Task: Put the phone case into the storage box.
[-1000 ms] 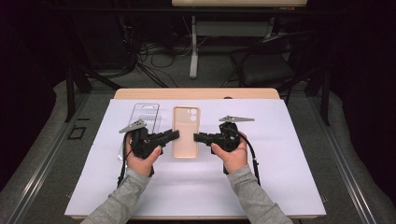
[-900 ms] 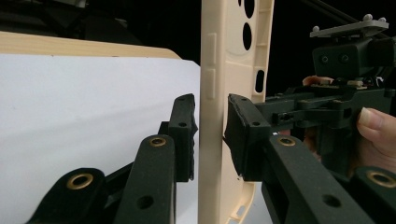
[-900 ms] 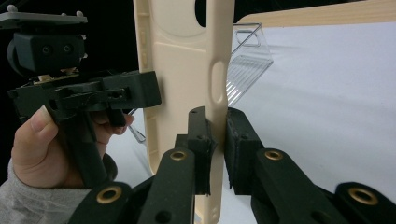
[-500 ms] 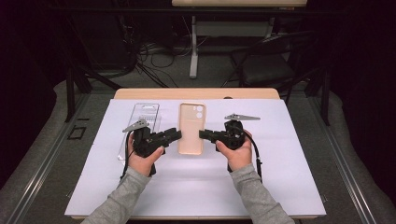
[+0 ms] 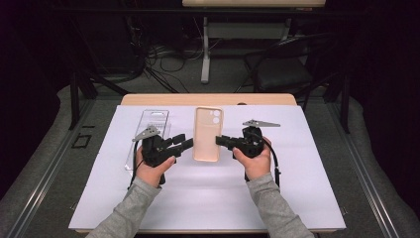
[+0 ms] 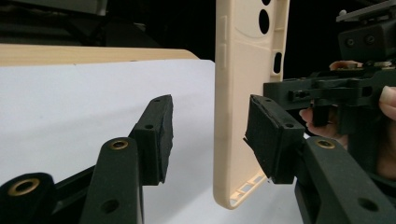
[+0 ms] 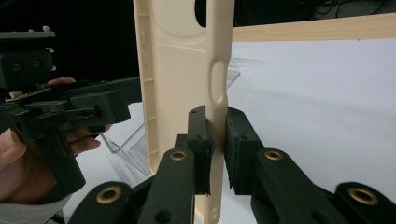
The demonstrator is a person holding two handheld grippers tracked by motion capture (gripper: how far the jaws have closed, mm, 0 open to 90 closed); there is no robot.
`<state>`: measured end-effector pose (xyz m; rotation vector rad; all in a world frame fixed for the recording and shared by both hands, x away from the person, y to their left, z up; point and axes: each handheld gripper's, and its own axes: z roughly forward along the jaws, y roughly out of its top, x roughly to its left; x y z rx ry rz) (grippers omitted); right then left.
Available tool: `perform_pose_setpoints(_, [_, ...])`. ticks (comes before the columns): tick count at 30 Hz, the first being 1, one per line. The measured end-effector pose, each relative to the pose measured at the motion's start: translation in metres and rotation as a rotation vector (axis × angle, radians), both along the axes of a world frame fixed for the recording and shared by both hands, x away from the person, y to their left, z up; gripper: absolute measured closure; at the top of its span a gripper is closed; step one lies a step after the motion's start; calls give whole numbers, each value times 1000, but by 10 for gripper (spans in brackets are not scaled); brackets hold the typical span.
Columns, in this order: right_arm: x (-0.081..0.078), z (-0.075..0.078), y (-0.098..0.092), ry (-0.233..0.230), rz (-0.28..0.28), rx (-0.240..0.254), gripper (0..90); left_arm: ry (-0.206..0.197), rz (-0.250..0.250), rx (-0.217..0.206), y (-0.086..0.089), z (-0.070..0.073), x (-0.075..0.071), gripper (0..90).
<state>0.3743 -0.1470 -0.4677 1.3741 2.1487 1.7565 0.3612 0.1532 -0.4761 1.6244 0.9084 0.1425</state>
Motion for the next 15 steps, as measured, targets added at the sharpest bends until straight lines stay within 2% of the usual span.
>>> perform_pose_setpoints(5, [0,0,-1,-6,-5,-7,820,-28,-17,36,-1,5,0,512])
perform_pose_setpoints(7, [0,0,-1,-6,-7,-6,820,-59,-15,35,-2,6,-1,513])
perform_pose_setpoints(9, [0,1,-2,-9,-9,-8,820,-83,-11,67,-3,8,-3,513])
perform_pose_setpoints(10, [0,1,-2,-11,-9,-8,820,-65,-14,70,-4,9,-4,515])
perform_pose_setpoints(13, [0,1,-2,-13,-14,-8,820,-50,13,70,-4,10,-7,517])
perform_pose_setpoints(14, [0,1,-3,-13,-14,-6,820,-58,16,77,-4,10,-7,516])
perform_pose_setpoints(15, [-1,1,-3,-12,-14,-7,820,-64,21,100,-4,10,-7,516])
